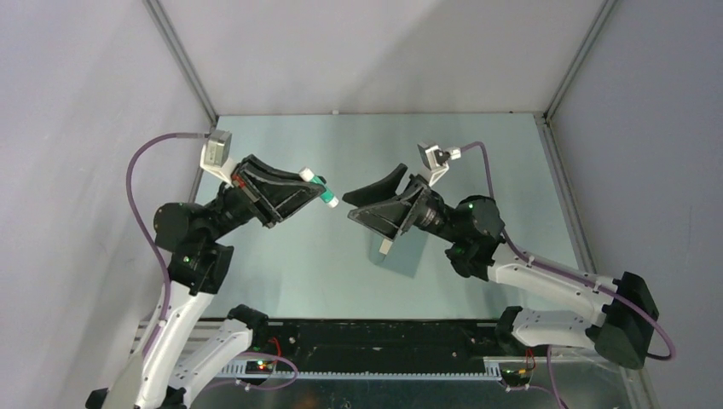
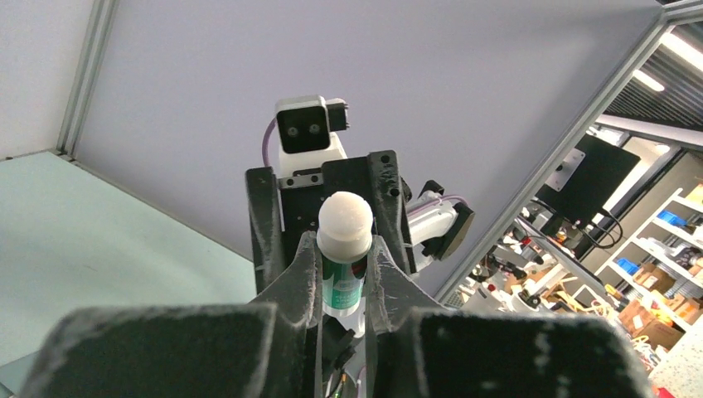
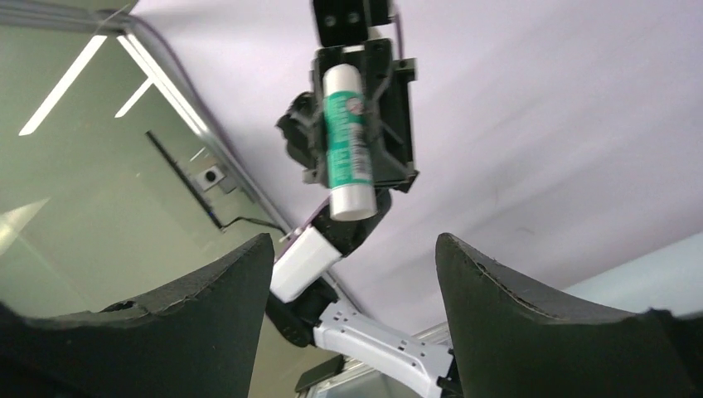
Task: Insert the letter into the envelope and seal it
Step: Unscrew the solid glue.
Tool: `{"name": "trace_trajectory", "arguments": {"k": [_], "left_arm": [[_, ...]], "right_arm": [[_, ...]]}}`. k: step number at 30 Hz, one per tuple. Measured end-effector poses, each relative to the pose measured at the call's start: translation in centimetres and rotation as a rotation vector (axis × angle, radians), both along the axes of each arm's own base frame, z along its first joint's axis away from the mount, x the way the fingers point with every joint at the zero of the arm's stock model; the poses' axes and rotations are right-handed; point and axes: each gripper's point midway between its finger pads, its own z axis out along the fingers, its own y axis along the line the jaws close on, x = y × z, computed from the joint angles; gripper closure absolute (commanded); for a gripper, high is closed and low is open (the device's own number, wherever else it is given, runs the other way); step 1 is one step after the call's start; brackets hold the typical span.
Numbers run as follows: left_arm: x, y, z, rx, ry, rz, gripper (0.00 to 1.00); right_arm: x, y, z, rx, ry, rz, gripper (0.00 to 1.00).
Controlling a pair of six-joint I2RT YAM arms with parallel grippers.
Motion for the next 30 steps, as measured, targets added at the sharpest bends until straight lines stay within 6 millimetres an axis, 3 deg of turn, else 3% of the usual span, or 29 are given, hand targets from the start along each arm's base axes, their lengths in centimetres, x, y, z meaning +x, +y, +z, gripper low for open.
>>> {"name": "trace_trajectory", "arguments": {"k": [8,23,30], "left_arm": [[0.3,0.0,0.0,-0.004,0.004,0.009,1.0],[0.5,0.1,-0.1,-0.006,0.009,0.017,1.0],[0.4,0.1,-0.2,-0.005,0.01,0.016,1.0]], "right_arm": [[2.3,2.6,-1.4,-0.069,0.081,-0.019,0.3],[1.8,3.7,0.5,0.024,0.075,0.107,0.56],[1.8,3.7,1.2,0.063,0.087,0.138,0.6]]}}
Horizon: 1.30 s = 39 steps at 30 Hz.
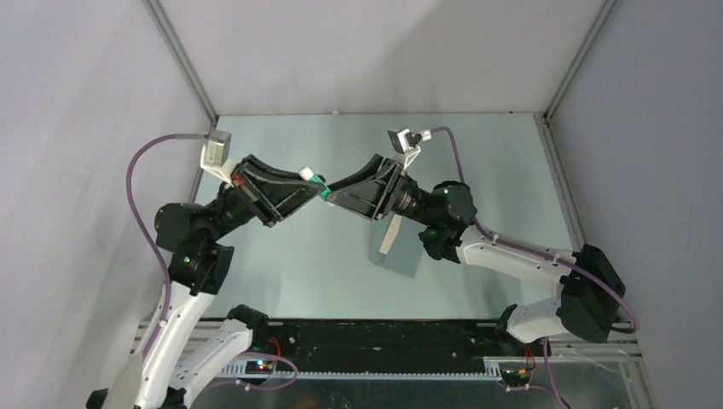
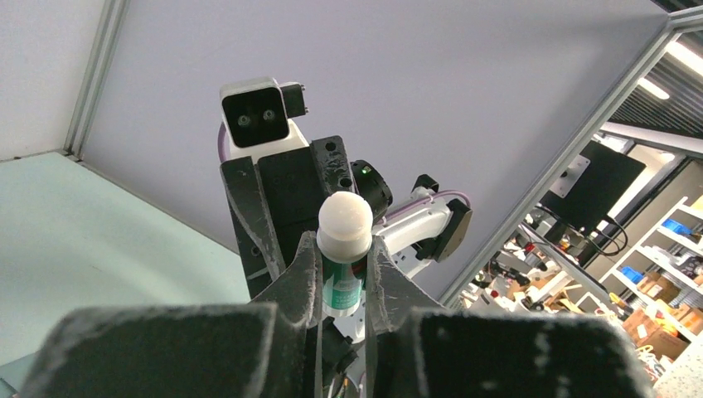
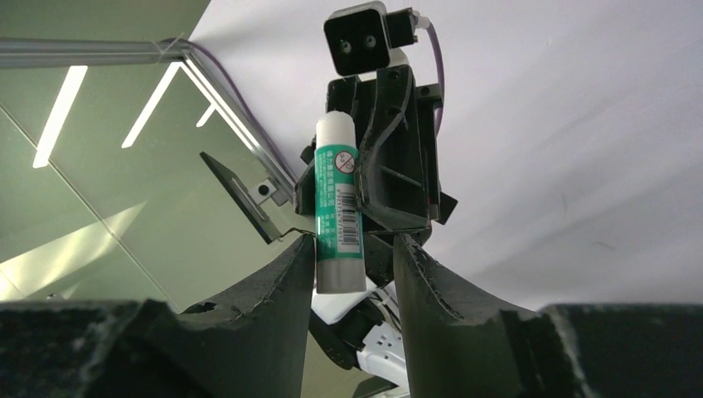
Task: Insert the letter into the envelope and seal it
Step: Unscrew the solid glue.
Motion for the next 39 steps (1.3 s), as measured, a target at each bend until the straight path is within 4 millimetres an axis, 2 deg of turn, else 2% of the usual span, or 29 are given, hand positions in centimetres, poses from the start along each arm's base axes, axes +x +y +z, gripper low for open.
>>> {"name": "trace_trajectory", "arguments": {"k": [4,12,16,23,27,33,39], "left_arm": [[-0.1,0.1,0.1,-0.002,-0.004,0.0,1.0],[-0.2,0.1,0.1,-0.002,-0.006,0.0,1.0],[-0.2,0.1,0.1,-0.002,-0.006,0.0,1.0],[-0.3,0.1,0.1,-0.002,-0.006,0.001,1.0],[-0.3,0.1,0.1,-0.002,-0.006,0.002,1.0],[-0.3,0.1,0.1,-0.002,-0.008,0.002,1.0],[-0.3,0.2,0.1,-0.002,-0.009,0.002,1.0]], "right_arm": [[-0.1,-0.2,0.6,0.021,0.001,0.009,0.63],[-0.3,-0.2,1.1,0.037,-0.001,0.03,0.55],[-0.3,-0.1,1.0,0.033,0.002,0.035,0.55],[-0.1,0.4,0.4,0.026,0.022,0.051,0.6],[-0.3,0.4,0.6,0.035,0.015,0.06,0.66],[-0.7,0.4,1.1,0.043,0.002,0.073,0.65],[-0.9,0.6,1.1,0.041,-0.002,0.081,0.72]]}}
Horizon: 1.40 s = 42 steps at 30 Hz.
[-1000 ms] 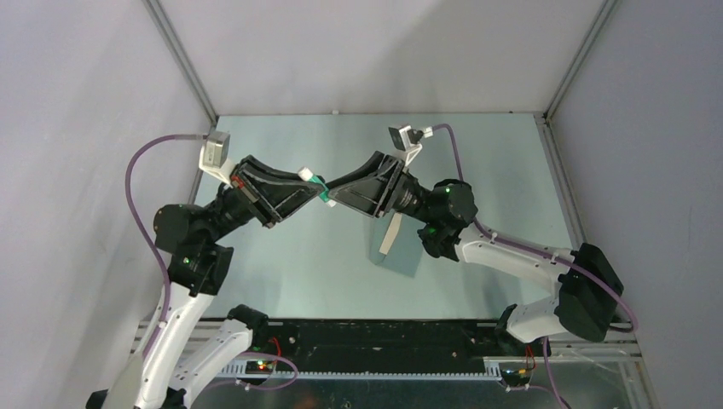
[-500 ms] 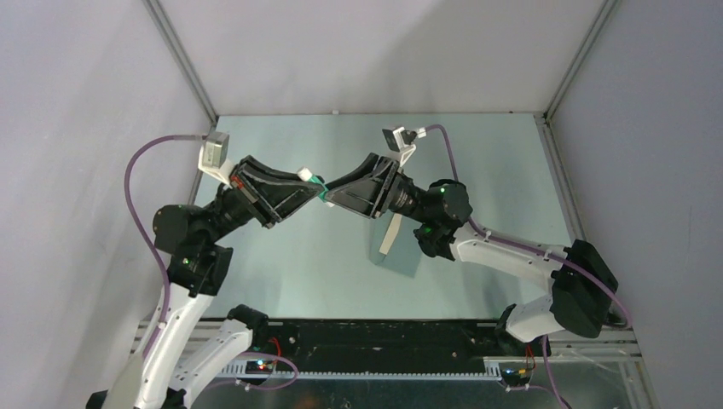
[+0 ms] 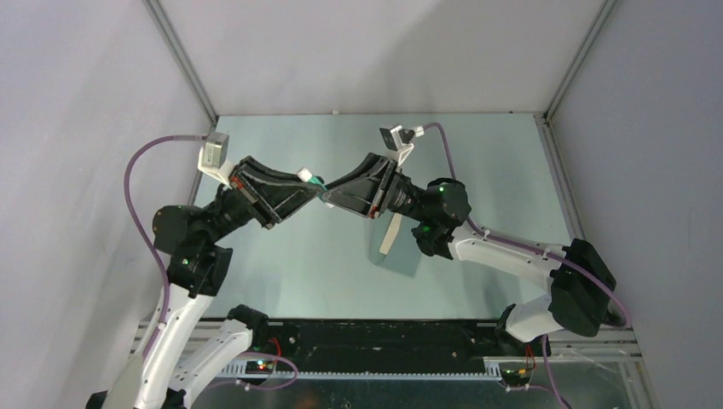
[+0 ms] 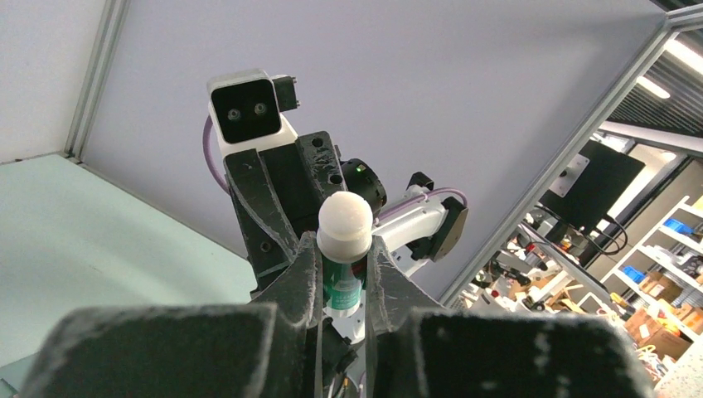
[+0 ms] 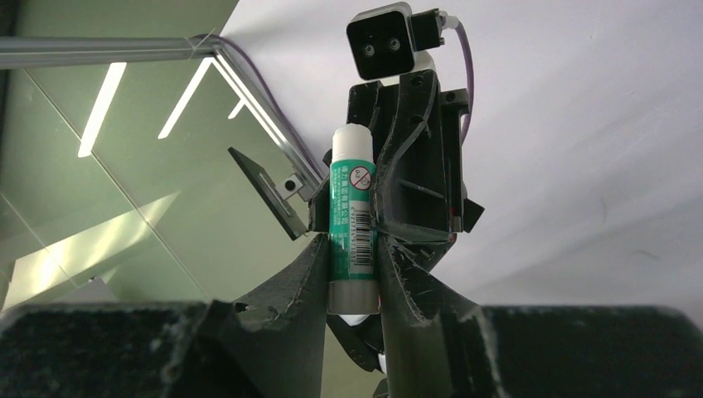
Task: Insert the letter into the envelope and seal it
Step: Unscrew the solid glue, then paint the envelope at the center of the board.
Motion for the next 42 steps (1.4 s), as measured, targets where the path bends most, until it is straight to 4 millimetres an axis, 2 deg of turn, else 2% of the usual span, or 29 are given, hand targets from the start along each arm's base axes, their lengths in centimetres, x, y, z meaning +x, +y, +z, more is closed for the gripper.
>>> {"name": "trace_trajectory", "arguments": {"k": [3,10,12,14,19,21,22,23,24,26,29,30,31,37,42], "left_arm": [[0.0,0.0,0.0,0.002,0.0,0.002,1.0],[-0.1,0.1,-0.1,0.004,0.0,0.003,1.0],[-0.1,0.1,-0.1,0.005,0.002,0.003,1.0],[-0.1,0.1,-0.1,0.005,0.003,0.003,1.0],[-0.1,0.0,-0.2,0.006,0.004,0.003,1.0],[-0.1,0.1,-0.2,0.007,0.004,0.004,0.92],[-0.1,0.1,-0.2,0.008,0.004,0.005,0.77],[0.0,0.0,-0.3,0.01,0.004,0.006,0.68],[0.0,0.0,-0.3,0.013,0.004,0.008,0.5],[0.2,0.0,-0.6,0.021,0.009,0.01,0.31],[0.6,-0.2,-1.1,0.036,0.027,0.014,0.14],[0.8,-0.2,-1.3,0.039,0.033,0.015,0.05],[0.9,-0.3,-1.4,0.042,0.036,0.016,0.02],[1.2,-0.3,-1.9,0.057,0.057,0.021,0.0],[1.8,0.0,-3.0,0.085,0.088,0.071,0.0]], "right_arm": [[0.0,0.1,0.0,-0.001,0.0,0.002,0.7],[-0.1,0.1,-0.1,-0.003,-0.003,0.007,0.74],[-0.1,0.1,-0.1,-0.004,-0.005,0.008,0.82],[-0.1,0.1,-0.1,-0.005,-0.005,0.008,1.0],[-0.2,0.1,-0.2,-0.006,-0.004,0.009,1.0],[-0.2,0.2,-0.2,-0.007,-0.005,0.007,1.0],[-0.1,0.2,-0.2,-0.008,-0.006,0.004,1.0],[-0.1,0.2,-0.2,-0.012,-0.006,-0.002,1.0],[0.0,0.1,-0.3,-0.021,-0.002,-0.008,1.0],[0.1,0.0,-0.6,-0.05,0.002,-0.03,1.0],[0.3,-0.3,-1.0,-0.1,0.004,-0.079,1.0],[0.5,-0.5,-1.1,-0.12,0.004,-0.101,1.0],[0.7,-0.8,-1.0,-0.134,0.002,-0.125,1.0],[2.5,-3.2,-1.4,-0.236,0.001,-0.279,1.0],[6.4,-7.9,-4.3,-0.443,0.066,-0.51,1.0]]}}
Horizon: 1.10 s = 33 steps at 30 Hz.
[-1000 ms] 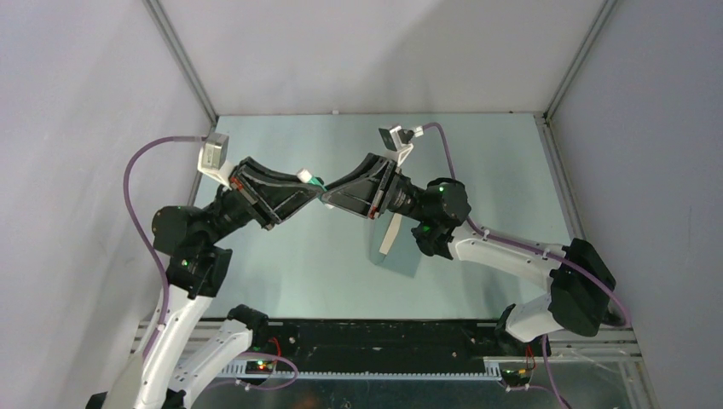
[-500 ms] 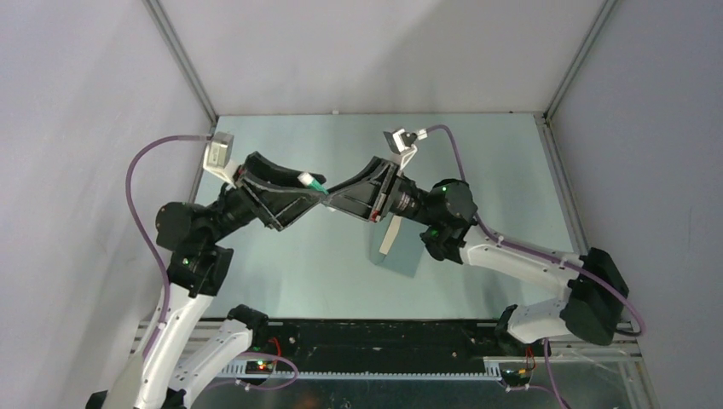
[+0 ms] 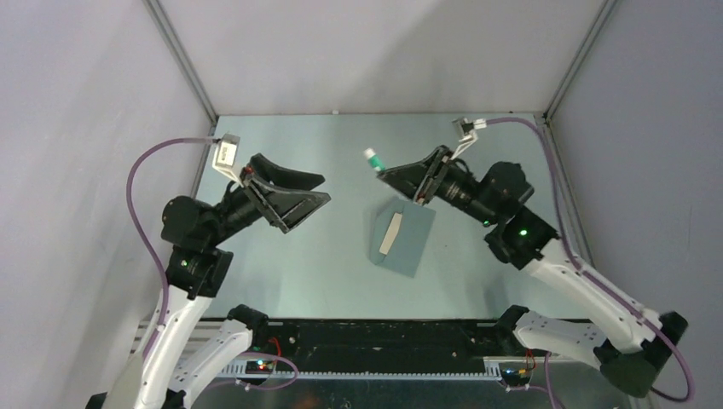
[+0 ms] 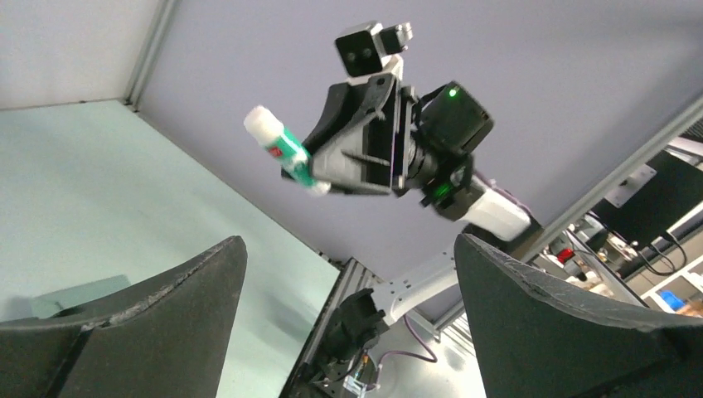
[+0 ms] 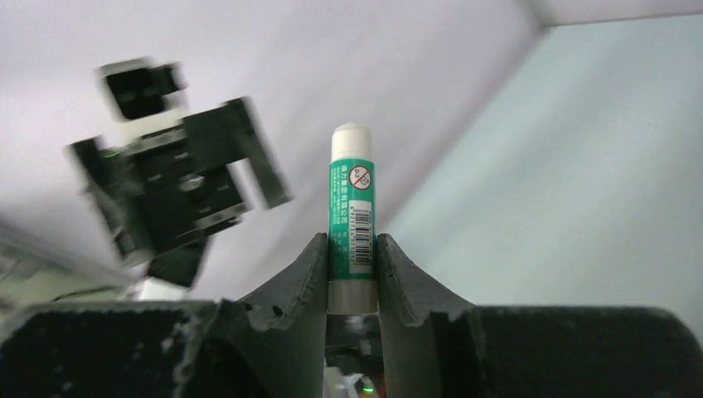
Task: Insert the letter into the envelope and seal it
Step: Paint the envelope at the center of the board.
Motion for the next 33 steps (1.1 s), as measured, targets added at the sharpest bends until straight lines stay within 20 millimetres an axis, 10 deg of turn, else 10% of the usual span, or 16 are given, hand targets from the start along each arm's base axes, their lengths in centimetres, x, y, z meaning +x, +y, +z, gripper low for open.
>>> {"name": "trace_trajectory", "arguments": {"k": [6,17,26,33], "left_arm": [[1.9,0.2,-2.0,0.06,0.085,0.073,0.0],[8.1,-1.8,-13.6,0.295,0.504,0.188,0.04],[10.7,-2.7,-26.6,0.472,0.783,0.246,0.08],[12.0,-2.3,-31.0,0.583,0.819,0.326,0.08]], "right_arm": [[3.3,-6.5,-3.1,-0.327,0.125,-0.229,1.0],[-0.9,-10.7,-15.9,-0.873,0.522,-0.145,1.0],[-0.7,-10.2,-23.3,-1.196,0.742,-0.066,1.0],[3.4,-8.7,-25.9,-1.376,0.778,-0.039,1.0]]}}
